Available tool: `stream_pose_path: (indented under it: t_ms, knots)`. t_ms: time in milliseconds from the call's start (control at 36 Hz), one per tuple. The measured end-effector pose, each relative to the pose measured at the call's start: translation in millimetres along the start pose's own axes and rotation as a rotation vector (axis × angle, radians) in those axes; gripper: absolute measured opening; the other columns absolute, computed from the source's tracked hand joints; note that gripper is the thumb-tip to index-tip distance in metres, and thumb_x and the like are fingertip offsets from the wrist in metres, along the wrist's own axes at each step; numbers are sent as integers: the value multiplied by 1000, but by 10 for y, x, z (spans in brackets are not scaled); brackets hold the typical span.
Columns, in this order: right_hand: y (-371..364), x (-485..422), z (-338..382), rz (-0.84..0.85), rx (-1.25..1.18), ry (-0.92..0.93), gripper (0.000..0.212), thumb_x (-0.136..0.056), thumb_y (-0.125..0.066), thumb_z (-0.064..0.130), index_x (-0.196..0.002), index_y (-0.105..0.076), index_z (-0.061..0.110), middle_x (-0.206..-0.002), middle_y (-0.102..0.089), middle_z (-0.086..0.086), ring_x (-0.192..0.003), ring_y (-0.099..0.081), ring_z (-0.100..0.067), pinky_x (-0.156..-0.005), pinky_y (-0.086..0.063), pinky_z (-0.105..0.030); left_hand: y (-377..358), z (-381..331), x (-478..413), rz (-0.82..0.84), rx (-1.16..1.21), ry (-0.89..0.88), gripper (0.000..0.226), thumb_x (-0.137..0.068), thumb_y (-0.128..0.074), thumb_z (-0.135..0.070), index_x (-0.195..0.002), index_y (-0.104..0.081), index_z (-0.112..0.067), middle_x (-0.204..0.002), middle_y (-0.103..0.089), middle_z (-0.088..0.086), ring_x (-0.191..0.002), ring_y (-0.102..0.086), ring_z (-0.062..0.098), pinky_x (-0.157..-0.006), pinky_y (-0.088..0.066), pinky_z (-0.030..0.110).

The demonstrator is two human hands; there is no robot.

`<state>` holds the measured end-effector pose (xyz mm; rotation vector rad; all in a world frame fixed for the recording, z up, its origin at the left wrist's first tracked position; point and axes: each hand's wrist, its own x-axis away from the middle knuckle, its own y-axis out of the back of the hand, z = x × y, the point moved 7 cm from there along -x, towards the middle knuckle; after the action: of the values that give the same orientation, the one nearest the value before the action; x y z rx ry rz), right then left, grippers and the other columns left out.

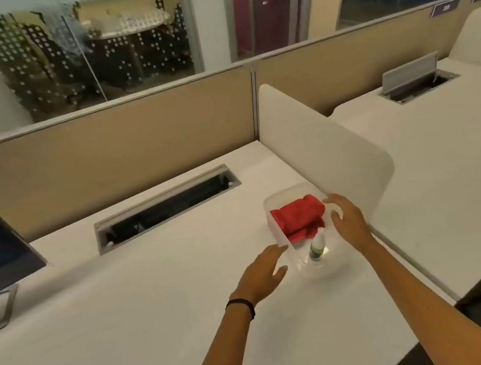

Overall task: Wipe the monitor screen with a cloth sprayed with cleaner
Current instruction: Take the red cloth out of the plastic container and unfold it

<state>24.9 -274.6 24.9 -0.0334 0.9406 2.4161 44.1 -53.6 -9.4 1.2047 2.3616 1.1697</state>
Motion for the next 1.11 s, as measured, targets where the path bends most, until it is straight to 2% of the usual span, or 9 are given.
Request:
stream_pose_path:
  t_ms: [83,389,528,722,917,1056,1111]
  knots:
    - [7,-91,-87,38,27,-15,34,-87,-46,-12,-113,-60,3,-130,-54,-14,-125,-46,-26,-104,-29,-22,-11,1,-131,-33,-29,32,49,-97,-42,-31,-143,-27,-26,-154,-22,2,-139,-26,19,-111,-27,32]
    - [-112,-343,-382,183,85,43,34,-85,-48,-13,-113,-60,4,-118,-62,-12,-113,-56,-25,-96,-35,-19,-54,-79,-565,-155,-177,-58,54,-94,-49,-32,-143,-30,-21,-156,-17,4,-143,-18,19,-116,-16,29]
    - [-321,-348,-403,356,171,127,34,-85,-51,-8,-115,-60,7,-130,-54,-9,-122,-49,-24,-105,-36,-31,-80,-67,-664,-166,-212,-80,49,-92,-52,-32,-138,-39,-19,-154,-22,4,-143,-20,20,-115,-20,34]
    - [-603,-382,-422,510,379,239,36,-88,-55,2,-121,-56,13,-144,-43,0,-134,-36,-15,-106,-37,-30,-208,-13,-717,-111,-268,-78,45,-95,-45,-33,-138,-39,-18,-153,-25,6,-144,-17,20,-116,-17,35]
    - [-693,-490,-482,511,500,266,32,-87,-54,1,-118,-58,8,-141,-43,-8,-132,-36,-22,-107,-32,-30,-224,12,-703,-75,-260,-104,37,-96,-45,-26,-132,-47,-19,-147,-38,8,-142,-23,21,-115,-22,36]
    - [-734,-580,-373,421,571,356,22,-89,-50,3,-103,-66,3,-124,-57,-10,-113,-50,-24,-96,-36,-26,-134,10,-737,-92,-200,-130,34,-95,-46,-23,-129,-51,-17,-139,-49,5,-138,-32,20,-112,-25,31]
    - [-745,-623,-323,396,590,385,20,-89,-50,3,-98,-68,1,-121,-60,-11,-110,-53,-25,-96,-36,-27,-98,23,-763,-88,-175,-116,35,-96,-45,-23,-130,-50,-17,-139,-50,5,-135,-36,20,-111,-27,30]
